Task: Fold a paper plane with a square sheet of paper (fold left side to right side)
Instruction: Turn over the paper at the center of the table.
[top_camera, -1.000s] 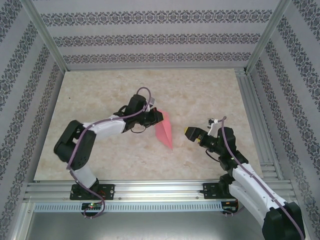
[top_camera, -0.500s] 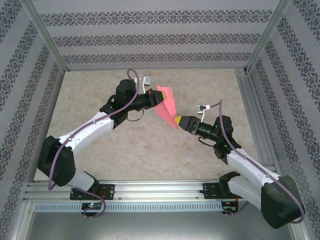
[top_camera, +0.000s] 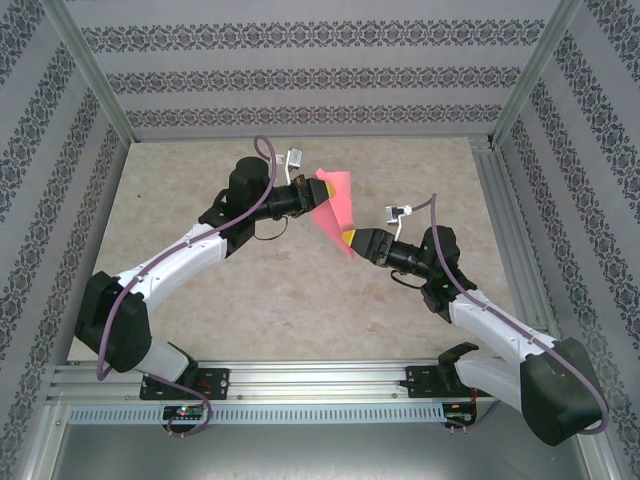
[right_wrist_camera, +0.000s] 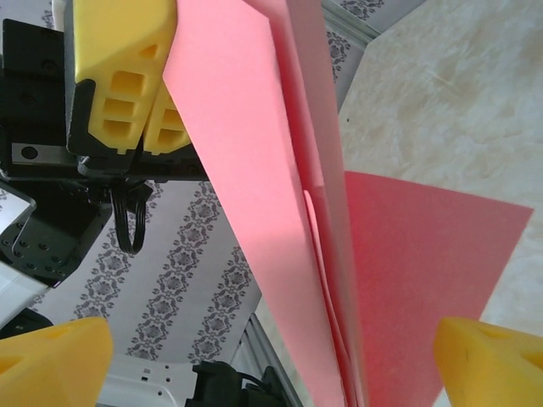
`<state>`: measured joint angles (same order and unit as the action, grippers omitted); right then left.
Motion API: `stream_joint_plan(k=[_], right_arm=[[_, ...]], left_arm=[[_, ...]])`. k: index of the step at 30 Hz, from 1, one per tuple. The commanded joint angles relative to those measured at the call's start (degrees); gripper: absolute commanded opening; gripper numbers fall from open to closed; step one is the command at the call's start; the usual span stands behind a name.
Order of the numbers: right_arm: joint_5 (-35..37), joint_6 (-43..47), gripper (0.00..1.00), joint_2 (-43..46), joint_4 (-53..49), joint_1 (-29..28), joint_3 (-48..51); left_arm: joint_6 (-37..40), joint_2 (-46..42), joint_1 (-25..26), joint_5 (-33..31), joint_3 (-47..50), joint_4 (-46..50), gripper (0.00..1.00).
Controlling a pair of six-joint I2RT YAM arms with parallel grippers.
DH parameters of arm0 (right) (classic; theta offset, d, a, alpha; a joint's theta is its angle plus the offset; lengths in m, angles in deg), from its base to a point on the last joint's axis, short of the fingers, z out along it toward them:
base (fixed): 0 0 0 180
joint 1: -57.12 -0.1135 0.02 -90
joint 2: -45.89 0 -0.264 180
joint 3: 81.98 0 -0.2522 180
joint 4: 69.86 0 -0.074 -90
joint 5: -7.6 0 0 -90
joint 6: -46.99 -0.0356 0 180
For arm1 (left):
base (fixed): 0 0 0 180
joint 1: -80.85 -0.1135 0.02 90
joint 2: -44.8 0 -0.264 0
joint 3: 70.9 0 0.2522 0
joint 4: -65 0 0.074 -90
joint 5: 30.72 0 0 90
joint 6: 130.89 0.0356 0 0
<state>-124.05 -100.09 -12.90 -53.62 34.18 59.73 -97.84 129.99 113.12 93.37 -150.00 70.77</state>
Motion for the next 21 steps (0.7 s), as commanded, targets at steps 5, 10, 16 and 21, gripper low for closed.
stream_joint_plan(k=[5,10,16,21], right_arm=[[-0.9,1.7,0.98,3.8,-3.2,2.4,0.4],[-1.7,1.1,0.98,3.9,-3.5,2.2,0.9],[-1.9,-1.4,0.97,0.7,-0.7,-1.1,-0.5],[-2.3,-4.2,0.91,-2.5,3.3,-2.1,-1.8]], left_arm=[[0.4,-2.0,-0.5,0.7,-1.7,-1.1,0.10],[0.1,-2.2,-0.5,1.1,-1.5,-1.9,0.10],[-1.2,-1.8,-0.4,1.9,-1.0,-3.8,0.10],[-1.5,-1.6,-0.5,2.3,-0.8,-4.1,0.10]])
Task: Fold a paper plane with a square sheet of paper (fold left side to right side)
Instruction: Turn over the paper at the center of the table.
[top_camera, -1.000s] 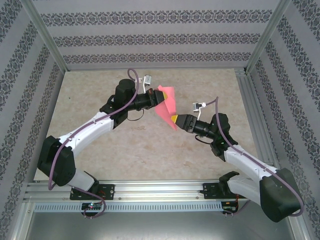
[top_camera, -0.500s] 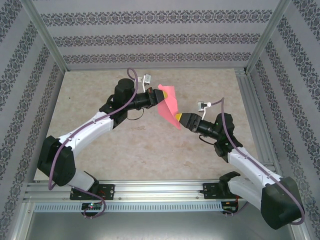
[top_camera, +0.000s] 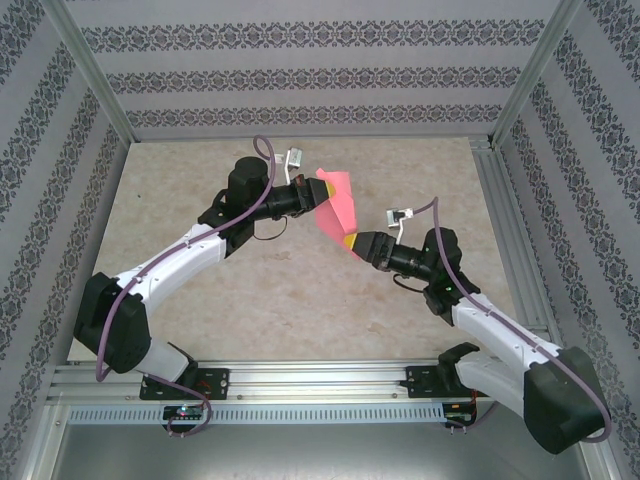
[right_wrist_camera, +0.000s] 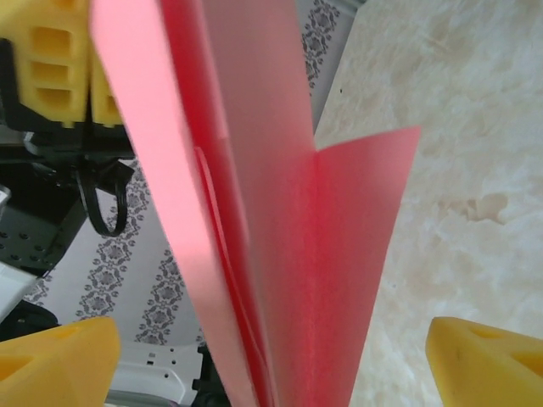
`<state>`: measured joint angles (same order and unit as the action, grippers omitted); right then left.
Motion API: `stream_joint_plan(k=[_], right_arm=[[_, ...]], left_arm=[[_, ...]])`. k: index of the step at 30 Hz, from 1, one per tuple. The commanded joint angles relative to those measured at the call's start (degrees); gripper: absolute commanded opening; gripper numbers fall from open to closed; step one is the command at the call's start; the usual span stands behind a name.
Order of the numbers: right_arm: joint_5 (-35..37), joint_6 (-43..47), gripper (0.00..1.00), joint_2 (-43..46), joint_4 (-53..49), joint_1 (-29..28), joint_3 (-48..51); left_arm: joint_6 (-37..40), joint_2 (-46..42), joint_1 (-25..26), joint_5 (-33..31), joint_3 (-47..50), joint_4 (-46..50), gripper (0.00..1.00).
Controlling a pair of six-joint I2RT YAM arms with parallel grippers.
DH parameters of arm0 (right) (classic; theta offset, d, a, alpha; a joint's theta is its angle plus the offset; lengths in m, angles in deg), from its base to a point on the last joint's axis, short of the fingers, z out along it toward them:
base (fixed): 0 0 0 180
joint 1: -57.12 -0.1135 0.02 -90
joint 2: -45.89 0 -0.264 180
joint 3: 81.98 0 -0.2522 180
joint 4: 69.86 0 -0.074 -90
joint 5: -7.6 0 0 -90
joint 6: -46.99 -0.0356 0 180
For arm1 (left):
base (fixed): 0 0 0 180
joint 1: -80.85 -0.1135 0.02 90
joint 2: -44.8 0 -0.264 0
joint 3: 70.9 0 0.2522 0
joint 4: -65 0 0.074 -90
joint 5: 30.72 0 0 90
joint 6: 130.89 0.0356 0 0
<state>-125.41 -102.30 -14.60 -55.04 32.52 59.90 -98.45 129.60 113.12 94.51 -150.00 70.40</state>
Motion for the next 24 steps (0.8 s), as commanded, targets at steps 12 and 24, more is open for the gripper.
stream_joint_plan(k=[12,24], right_arm=[[-0.4,0.7,0.42,0.9,-0.8,-0.4,-3.7],[3.0,11.9,0.07,3.8,-19.0,0.2,-6.3]], left_arm=[[-1.6,-0.4,-0.5,0.5,2.6,-3.9,0.11],[2.9,-0.6,-1.1,-1.6,3.2,2.9,0.36]])
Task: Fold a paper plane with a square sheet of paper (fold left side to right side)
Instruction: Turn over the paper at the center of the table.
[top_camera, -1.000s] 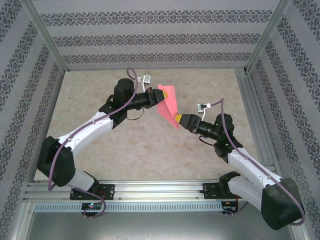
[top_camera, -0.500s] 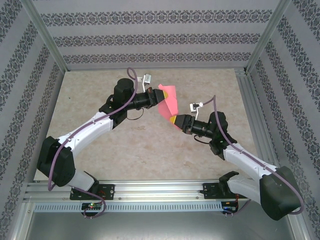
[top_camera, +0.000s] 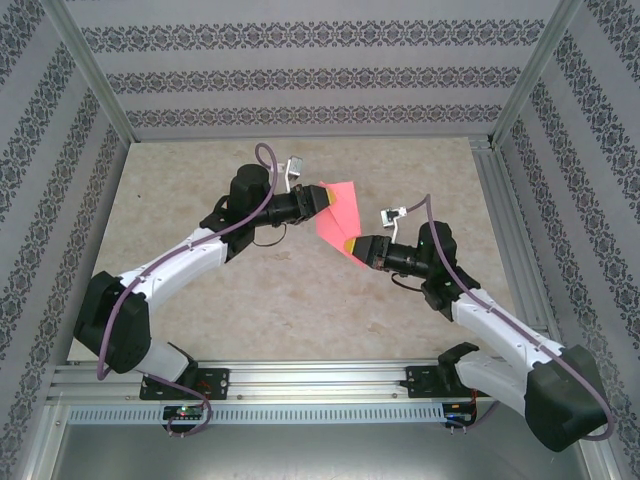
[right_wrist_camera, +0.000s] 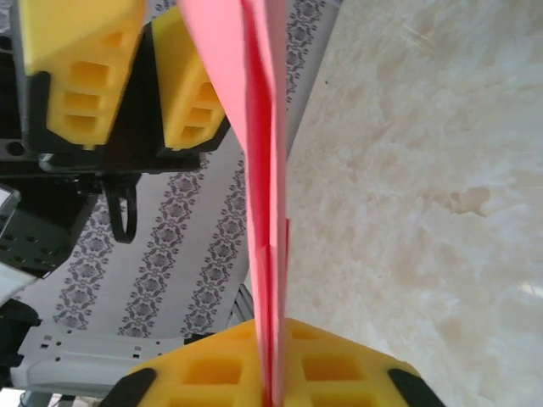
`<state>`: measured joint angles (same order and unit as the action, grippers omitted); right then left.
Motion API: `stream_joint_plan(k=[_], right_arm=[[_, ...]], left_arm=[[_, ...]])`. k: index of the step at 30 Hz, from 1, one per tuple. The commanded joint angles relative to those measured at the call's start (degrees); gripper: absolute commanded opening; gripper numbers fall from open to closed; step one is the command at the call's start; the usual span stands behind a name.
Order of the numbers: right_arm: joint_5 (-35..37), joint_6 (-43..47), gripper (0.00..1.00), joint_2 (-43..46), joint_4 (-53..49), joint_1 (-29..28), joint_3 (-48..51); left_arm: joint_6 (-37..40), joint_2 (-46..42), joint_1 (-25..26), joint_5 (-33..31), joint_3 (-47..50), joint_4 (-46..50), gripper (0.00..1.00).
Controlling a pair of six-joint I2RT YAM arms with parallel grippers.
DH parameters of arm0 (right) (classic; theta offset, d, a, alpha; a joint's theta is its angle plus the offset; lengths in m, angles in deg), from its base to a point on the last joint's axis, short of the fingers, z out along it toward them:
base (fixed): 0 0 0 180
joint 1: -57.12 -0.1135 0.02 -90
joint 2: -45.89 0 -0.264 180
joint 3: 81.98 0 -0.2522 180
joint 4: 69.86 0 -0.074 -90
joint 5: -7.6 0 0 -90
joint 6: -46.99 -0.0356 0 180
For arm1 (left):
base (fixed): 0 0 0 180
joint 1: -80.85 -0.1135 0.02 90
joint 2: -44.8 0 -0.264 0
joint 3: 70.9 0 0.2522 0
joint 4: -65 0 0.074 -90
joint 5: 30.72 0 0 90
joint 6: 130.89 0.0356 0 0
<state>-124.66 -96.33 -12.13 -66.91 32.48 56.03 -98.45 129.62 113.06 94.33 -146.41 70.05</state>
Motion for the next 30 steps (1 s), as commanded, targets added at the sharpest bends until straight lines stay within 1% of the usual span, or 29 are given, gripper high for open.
stream_joint_plan(k=[1,3,5,7,9,11,12,15,18,21,24,27,30], right_arm=[[3.5,7.5,0.05,1.6,-10.3,0.1,-3.2],[7.1,12.8,0.03,2.0,-18.7,-0.5,-5.4],[13.1,19.0,0.02,2.1,-27.6,-2.1,-8.4],[21.4,24.3,0.02,1.4,-36.1,-5.1,-11.8],[33.7,28.5,0.01,-0.4,-44.1,-9.8,-15.7],[46.1,30.1,0.00,-3.2,-50.2,-15.1,-19.2],[53.6,29.7,0.00,-5.4,-53.9,-17.7,-21.4],[70.4,28.1,0.01,-13.2,-63.2,-24.1,-27.4],[82.9,25.1,0.01,-22.8,-72.4,-29.1,-33.9],[91.3,22.2,0.03,-32.7,-81.1,-32.5,-40.6],[95.5,21.1,0.04,-42.1,-86.5,-34.9,-45.9],[96.7,22.2,0.04,-49.7,-87.9,-37.2,-50.3],[95.0,24.3,0.05,-56.6,-87.3,-38.8,-53.5]], left_arm=[[4.0,-1.2,-1.5,-2.2,-0.5,5.0,0.40],[7.4,-3.3,-2.3,-5.6,-0.5,11.0,0.47],[12.3,-5.7,-2.7,-11.3,-1.5,19.3,0.52],[16.4,-8.3,-2.6,-19.3,-2.4,27.7,0.57],[18.5,-11.3,-2.7,-27.4,-2.1,33.9,0.62],[18.4,-14.1,-2.7,-34.0,-0.5,36.9,0.65],[17.6,-15.7,-2.7,-37.6,0.5,38.6,0.66],[12.8,-19.7,-3.0,-48.6,3.3,44.4,0.68],[9.5,-24.7,-4.0,-54.3,7.2,46.2,0.68],[7.1,-30.0,-5.5,-56.3,10.9,46.2,0.71],[6.4,-33.7,-7.0,-56.3,13.4,45.8,0.72],[6.4,-34.7,-7.8,-55.9,13.9,46.5,0.73],[6.8,-34.5,-8.4,-55.0,14.0,46.7,0.74]])
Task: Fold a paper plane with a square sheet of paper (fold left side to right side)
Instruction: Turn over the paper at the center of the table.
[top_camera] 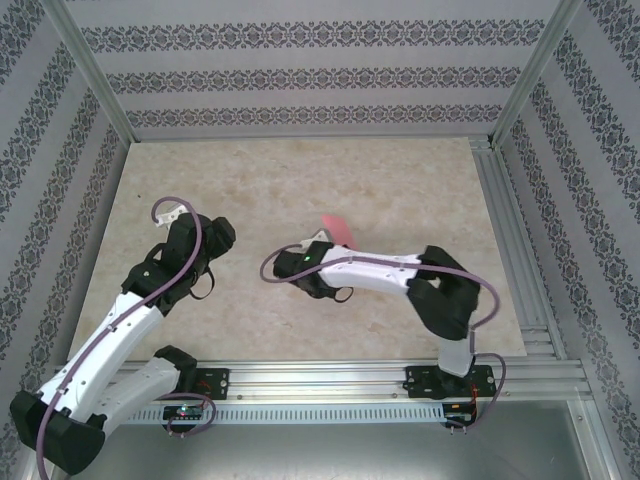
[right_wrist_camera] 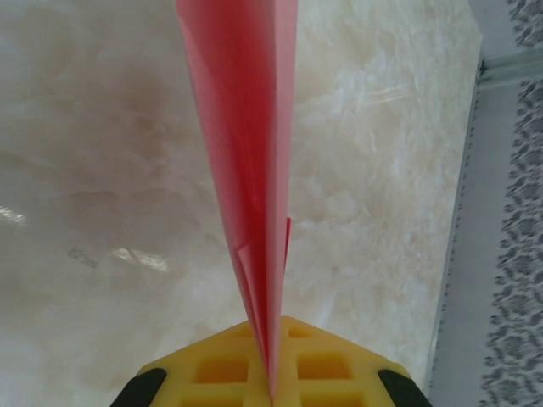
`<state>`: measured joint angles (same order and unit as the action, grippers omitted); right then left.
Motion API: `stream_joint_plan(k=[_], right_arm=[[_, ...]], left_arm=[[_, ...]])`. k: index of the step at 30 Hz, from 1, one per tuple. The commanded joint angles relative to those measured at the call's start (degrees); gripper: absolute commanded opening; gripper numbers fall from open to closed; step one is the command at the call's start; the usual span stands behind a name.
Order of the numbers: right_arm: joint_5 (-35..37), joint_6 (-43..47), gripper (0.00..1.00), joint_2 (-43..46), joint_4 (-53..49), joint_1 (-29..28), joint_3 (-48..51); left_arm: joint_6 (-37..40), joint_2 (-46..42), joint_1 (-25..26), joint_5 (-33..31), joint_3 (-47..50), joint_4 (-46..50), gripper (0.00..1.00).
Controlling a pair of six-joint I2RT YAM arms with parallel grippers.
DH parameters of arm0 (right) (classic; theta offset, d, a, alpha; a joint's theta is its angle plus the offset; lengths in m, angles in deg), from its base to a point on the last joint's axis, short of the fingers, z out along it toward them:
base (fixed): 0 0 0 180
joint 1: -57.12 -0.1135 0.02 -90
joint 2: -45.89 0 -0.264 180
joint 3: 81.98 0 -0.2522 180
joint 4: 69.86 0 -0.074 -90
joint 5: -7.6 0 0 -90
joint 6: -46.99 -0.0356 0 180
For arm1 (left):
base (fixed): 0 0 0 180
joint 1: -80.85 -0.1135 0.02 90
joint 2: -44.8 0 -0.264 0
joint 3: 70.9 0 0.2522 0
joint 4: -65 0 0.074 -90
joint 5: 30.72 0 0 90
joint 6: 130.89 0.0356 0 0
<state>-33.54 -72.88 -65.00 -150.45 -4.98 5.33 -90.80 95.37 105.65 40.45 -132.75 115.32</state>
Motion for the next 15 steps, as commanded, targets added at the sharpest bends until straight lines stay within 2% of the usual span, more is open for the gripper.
stream_joint_plan(k=[1,3,7,11,13,15], right_arm=[[3.3,1.3,0.05,-5.8,-3.8,-1.8,-3.7],[1.7,1.9,0.09,-9.1,-3.7,-2.4,-5.5],[-5.7,3.2,0.34,-10.4,-1.3,-3.5,-6.9],[-21.6,3.4,0.52,-0.5,9.9,-3.8,0.0],[-26.8,2.4,0.61,5.8,14.4,-3.7,4.7],[-29.0,1.6,0.67,12.2,16.4,-3.2,8.3]], left_arm=[[-0.9,-0.2,-1.0,-0.7,0.5,1.2,0.75],[-0.8,0.0,-1.2,0.1,0.7,0.8,0.76],[-0.3,1.0,-1.7,2.0,0.8,0.1,0.76],[0.6,2.2,-2.1,5.2,1.0,-1.1,0.77],[1.3,3.0,-2.3,7.3,1.3,-2.2,0.77],[2.1,4.0,-2.4,10.6,2.0,-4.6,0.77]])
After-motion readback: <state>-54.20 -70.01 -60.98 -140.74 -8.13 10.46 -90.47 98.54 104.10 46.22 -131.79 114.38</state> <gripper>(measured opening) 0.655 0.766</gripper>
